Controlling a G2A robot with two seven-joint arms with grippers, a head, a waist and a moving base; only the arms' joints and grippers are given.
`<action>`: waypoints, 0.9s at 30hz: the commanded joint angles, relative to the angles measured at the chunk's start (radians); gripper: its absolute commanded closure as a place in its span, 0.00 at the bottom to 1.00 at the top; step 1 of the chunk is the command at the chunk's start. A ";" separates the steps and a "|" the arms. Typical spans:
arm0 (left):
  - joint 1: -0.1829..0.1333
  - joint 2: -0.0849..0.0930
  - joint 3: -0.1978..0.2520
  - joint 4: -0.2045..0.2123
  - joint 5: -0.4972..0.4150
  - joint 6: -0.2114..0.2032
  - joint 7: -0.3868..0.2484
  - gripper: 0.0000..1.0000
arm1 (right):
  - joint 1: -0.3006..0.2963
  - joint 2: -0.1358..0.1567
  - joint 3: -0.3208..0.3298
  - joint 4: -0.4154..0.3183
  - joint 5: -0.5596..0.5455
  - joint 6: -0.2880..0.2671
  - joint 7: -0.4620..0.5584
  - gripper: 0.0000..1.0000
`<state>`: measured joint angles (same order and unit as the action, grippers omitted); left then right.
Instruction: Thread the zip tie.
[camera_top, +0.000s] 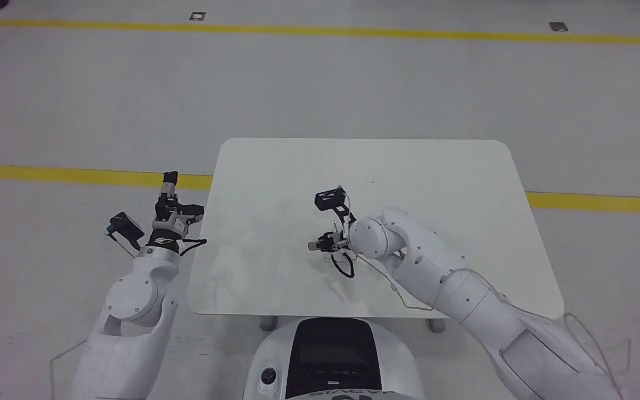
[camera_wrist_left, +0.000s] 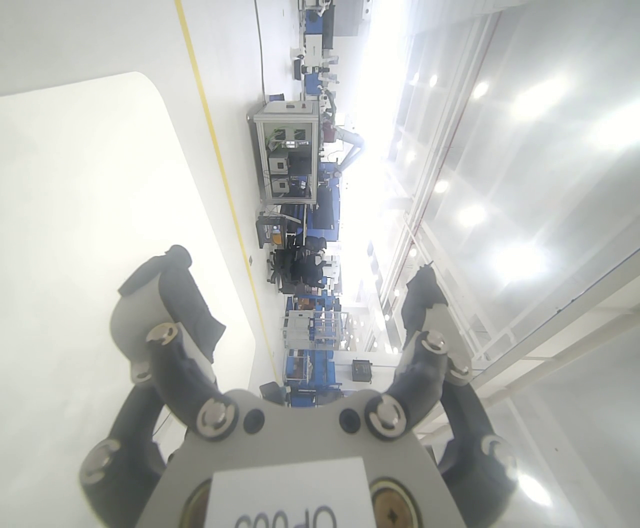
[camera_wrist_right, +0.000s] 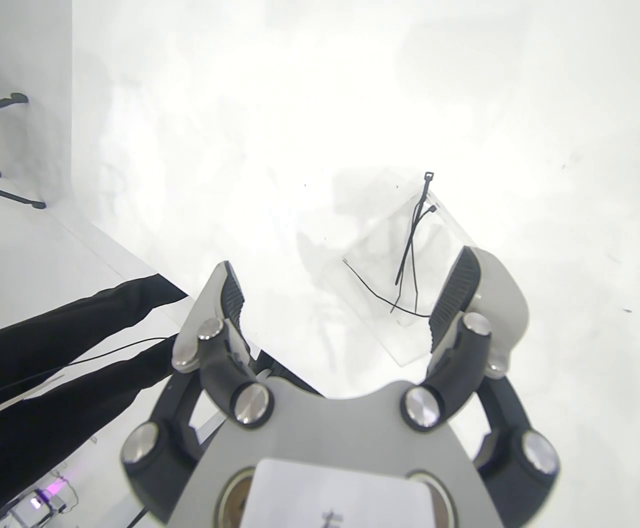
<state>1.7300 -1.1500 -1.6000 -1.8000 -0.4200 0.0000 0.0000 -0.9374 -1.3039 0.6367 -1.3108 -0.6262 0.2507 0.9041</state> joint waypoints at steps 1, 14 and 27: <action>0.000 0.000 0.000 0.000 0.000 0.000 0.000 0.00 | -0.006 0.001 0.007 -0.004 -0.005 -0.003 -0.003 0.00; 0.000 0.000 0.000 0.000 0.000 0.000 0.000 0.00 | -0.035 0.015 0.069 -0.049 -0.028 -0.015 0.028 0.62; 0.000 0.000 0.000 0.000 0.000 0.000 0.000 0.00 | -0.046 0.004 0.070 -0.018 -0.062 0.016 0.010 0.73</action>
<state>1.7300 -1.1500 -1.6000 -1.8000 -0.4200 0.0000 0.0000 -0.9834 -1.2985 0.7080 -1.3333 -0.6870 0.2659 0.9152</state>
